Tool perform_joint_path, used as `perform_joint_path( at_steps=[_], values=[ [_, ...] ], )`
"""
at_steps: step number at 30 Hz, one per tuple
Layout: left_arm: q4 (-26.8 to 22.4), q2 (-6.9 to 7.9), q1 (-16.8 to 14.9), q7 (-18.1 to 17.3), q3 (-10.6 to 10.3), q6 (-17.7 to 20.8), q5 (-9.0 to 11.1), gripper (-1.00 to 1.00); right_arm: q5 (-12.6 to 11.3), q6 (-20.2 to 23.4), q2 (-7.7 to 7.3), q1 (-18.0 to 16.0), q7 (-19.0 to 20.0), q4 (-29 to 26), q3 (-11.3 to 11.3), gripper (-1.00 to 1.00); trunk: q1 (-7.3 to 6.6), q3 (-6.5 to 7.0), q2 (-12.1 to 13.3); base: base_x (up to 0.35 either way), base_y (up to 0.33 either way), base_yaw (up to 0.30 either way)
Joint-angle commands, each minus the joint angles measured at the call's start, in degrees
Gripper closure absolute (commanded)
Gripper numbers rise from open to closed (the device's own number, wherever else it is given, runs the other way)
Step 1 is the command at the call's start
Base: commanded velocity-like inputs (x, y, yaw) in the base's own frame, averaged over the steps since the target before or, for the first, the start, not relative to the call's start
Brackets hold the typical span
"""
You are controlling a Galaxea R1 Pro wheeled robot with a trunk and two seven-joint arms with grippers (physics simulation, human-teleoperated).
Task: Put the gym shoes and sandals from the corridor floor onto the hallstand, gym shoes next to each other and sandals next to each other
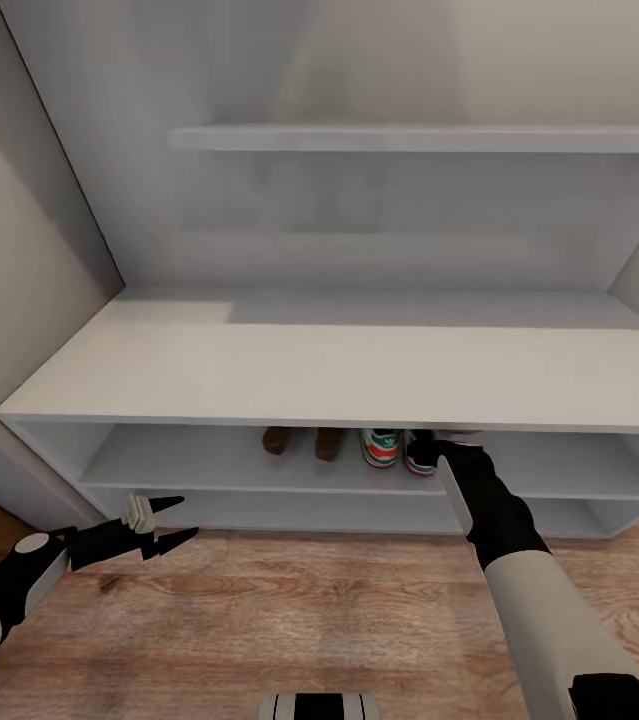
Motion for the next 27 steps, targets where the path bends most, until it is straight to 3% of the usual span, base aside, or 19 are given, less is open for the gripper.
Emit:
perform_joint_path(
  at_steps=[1, 27],
  values=[
    [0.04, 0.08, -0.05, 0.03, -0.48, -0.33, 0.49, -1.0, -0.32, 0.23, 0.02, -0.03, -0.33, -0.06, -0.01, -1.0, -0.01, -0.05, -0.02, -0.043, 0.0, 0.0],
    [0.04, 0.08, -0.03, 0.03, -0.48, -0.33, 0.49, -1.0, -0.59, 0.23, -0.05, -0.03, -0.31, -0.09, -0.09, -1.0, -0.01, -0.05, -0.02, -0.309, 0.0, 0.0]
  ],
)
